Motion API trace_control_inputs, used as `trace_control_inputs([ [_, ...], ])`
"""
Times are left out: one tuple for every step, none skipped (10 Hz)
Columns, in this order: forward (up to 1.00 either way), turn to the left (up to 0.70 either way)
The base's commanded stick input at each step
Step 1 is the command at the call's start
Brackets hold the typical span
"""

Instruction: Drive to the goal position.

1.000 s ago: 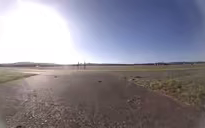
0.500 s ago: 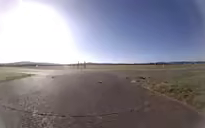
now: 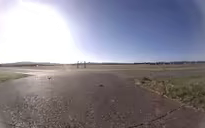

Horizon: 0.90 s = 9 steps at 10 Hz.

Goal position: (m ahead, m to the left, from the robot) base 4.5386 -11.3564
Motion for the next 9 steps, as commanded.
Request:
trace_control_inputs([
  [0.7,0.0],
  [0.7,0.0],
  [0.7,0.0],
  [0.7,0.0],
  [0.7,0.0],
  [0.7,0.0],
  [0.7,0.0],
  [0.7,0.0],
  [0.7,0.0],
])
